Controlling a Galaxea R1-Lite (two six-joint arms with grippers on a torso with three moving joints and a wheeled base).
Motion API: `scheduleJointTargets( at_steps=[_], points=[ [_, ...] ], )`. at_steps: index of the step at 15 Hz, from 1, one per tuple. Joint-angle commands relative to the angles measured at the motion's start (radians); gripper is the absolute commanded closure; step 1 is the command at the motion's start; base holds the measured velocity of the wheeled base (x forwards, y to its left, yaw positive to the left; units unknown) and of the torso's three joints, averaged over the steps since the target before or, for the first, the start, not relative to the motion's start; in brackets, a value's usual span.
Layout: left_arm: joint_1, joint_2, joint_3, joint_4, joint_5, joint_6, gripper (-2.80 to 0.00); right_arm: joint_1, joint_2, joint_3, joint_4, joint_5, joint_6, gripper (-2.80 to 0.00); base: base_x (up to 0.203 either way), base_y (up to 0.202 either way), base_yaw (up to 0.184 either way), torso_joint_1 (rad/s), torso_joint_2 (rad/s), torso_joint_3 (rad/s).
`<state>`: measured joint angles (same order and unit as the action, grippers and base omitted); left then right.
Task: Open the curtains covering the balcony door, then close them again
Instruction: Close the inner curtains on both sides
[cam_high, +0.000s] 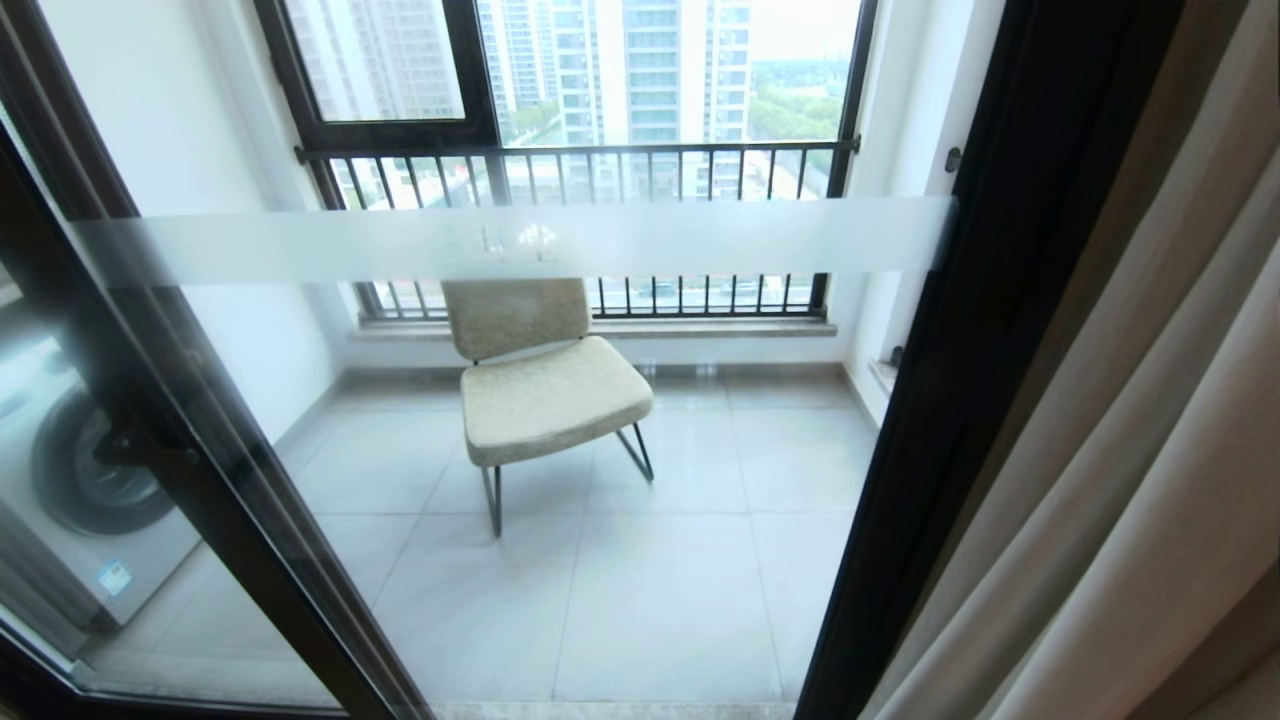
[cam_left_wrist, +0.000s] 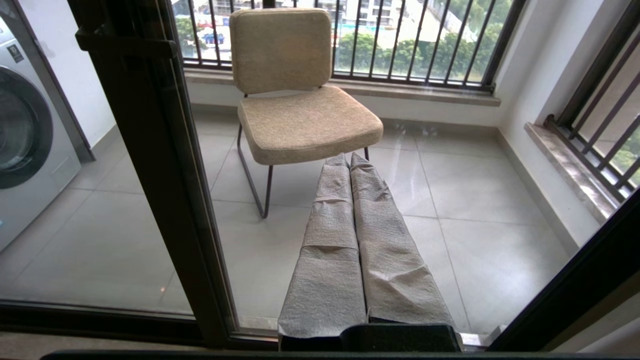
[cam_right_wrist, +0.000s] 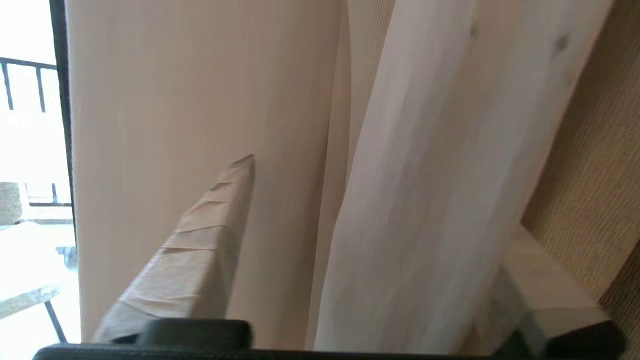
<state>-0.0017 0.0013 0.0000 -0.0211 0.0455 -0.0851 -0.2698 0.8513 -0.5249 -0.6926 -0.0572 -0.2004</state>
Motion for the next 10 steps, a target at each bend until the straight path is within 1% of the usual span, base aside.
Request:
scheduleJointTargets(
  at_steps=[1, 4, 10],
  points=[
    [0.000, 0.000, 0.000, 0.000, 0.000, -0.001, 0.00, 0.001, 0.018, -0.001, -0.002, -0.001, 0.010, 0.00, 0.000, 0.000, 0.000, 0.000, 0.00, 0.000],
    [0.000, 0.000, 0.000, 0.000, 0.000, -0.001, 0.00, 0.014, 0.026, -0.001, -0.003, -0.001, 0.029, 0.00, 0.000, 0.000, 0.000, 0.000, 0.00, 0.000],
    [0.000, 0.000, 0.000, 0.000, 0.000, -0.001, 0.00, 0.139, 0.079, -0.069, -0.001, 0.001, 0.043, 0.00, 0.000, 0.000, 0.000, 0.000, 0.00, 0.000]
  ],
)
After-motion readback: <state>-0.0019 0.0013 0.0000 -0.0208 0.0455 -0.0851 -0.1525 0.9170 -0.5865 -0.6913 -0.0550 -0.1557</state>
